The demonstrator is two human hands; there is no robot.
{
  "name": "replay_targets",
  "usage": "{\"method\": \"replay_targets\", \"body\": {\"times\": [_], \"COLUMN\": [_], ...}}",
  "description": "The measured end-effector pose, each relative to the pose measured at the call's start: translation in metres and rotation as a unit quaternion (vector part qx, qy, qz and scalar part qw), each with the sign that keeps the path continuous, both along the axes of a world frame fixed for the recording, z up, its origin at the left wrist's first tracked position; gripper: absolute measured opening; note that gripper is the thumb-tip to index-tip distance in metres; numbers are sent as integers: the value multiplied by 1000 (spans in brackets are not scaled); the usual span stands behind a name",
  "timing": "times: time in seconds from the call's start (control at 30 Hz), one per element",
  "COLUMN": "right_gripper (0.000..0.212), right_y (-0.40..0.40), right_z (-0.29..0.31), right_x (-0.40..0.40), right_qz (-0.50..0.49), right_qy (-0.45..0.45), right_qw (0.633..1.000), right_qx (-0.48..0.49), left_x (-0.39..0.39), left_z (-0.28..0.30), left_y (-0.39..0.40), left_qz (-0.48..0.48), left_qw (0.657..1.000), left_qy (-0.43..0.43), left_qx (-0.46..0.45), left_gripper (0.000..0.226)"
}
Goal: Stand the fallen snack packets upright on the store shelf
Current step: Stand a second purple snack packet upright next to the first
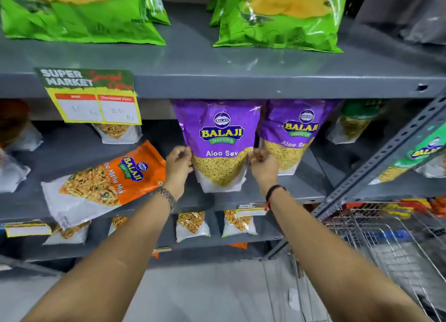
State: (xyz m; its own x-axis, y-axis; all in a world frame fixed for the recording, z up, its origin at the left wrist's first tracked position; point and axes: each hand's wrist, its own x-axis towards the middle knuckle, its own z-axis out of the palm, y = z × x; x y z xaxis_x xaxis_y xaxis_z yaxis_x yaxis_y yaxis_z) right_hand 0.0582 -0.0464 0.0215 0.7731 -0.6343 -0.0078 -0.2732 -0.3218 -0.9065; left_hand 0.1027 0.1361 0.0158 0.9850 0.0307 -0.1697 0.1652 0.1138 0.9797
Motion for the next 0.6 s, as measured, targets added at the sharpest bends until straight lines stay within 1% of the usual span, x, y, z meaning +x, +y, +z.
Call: {"method": "replay_targets", "body": {"times": [0.1, 0.2, 0.27, 0.3, 0.4, 0.47, 0.53, 0.6], "right_gripper": [19, 20, 21, 21, 23, 28, 19, 10], "right_y": [2, 1, 2, 2, 6, 15, 32, 58], "right_z": [-5, -14, -19, -21, -25, -33, -45, -53], "right_x": [31, 45, 47, 46, 33, 17, 3, -9], "right_qz": [-2, -4, -12, -15, -19, -33, -62, -68], "right_qy": [-7, 7, 13, 12, 9, 15, 24, 30], "right_qw": [1000, 998, 999, 999, 999, 996, 985, 969], "right_qx": [-21, -59, -51, -40, 25, 79, 159, 237], "left_x": [29, 41, 41, 40, 33, 28, 27, 31], "left_z": [-9, -20, -21, -20, -19, -19, -19, -16], "left_y": [-2, -3, -2, -1, 13, 33, 60, 93], "left_qz": [27, 36, 24, 9, -20, -18, -7, 8], "left_qw": [999, 998, 999, 999, 999, 998, 998, 997], "left_qy": [-4, -7, -8, -3, 6, 5, 12, 11], "left_qx": [24, 48, 46, 43, 50, 57, 55, 73], "left_gripper": [25, 16, 12, 15, 29, 31, 31, 31]}}
